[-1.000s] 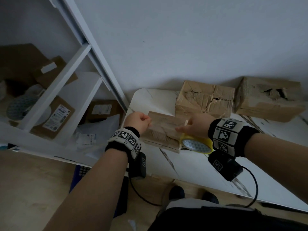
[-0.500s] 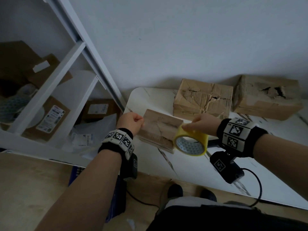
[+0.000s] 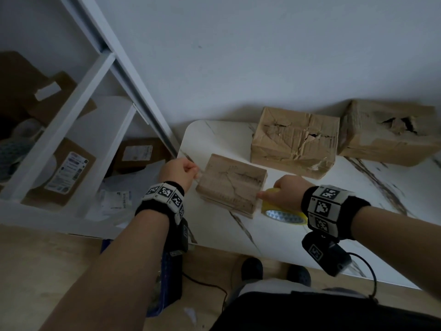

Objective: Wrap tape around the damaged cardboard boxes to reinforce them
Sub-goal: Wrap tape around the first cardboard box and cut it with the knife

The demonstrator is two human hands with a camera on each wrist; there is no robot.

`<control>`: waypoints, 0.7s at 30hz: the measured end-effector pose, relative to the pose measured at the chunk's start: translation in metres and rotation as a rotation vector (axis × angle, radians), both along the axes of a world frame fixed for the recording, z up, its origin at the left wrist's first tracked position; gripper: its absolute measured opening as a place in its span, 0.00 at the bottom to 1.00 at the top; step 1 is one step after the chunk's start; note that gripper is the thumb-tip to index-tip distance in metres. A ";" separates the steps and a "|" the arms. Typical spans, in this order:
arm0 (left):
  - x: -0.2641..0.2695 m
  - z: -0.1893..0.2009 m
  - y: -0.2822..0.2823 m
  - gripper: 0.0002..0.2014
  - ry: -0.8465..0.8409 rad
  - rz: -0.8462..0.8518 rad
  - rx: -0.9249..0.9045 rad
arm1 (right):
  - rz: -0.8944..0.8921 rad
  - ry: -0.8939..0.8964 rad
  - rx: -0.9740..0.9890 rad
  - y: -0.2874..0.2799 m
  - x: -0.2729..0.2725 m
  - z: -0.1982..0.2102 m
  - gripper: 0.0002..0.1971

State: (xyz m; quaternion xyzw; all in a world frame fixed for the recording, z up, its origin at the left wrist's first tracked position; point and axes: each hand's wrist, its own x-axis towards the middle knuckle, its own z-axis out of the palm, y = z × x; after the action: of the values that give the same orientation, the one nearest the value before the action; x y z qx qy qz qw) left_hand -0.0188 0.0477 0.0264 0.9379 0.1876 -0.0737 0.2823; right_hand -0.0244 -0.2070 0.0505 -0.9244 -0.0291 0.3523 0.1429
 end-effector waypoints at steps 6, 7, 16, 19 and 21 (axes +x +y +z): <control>0.005 -0.008 0.006 0.07 -0.015 -0.004 -0.007 | -0.009 0.010 -0.023 0.006 0.002 -0.007 0.28; 0.005 -0.009 0.007 0.07 -0.017 -0.006 -0.011 | -0.011 0.008 -0.026 0.007 0.003 -0.008 0.28; 0.008 -0.017 0.009 0.05 -0.005 -0.007 -0.088 | -0.032 0.004 -0.028 0.008 0.008 -0.014 0.28; 0.008 -0.017 0.009 0.05 -0.009 -0.020 -0.099 | -0.032 0.004 -0.038 0.009 0.007 -0.016 0.28; 0.008 -0.018 0.009 0.06 -0.010 -0.025 -0.107 | -0.027 0.006 -0.049 0.010 0.007 -0.016 0.28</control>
State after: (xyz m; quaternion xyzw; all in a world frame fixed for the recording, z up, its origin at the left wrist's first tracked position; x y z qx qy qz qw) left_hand -0.0108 0.0567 0.0087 0.9242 0.1700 -0.0824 0.3319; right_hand -0.0173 -0.1973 0.0341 -0.9270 -0.0075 0.3536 0.1250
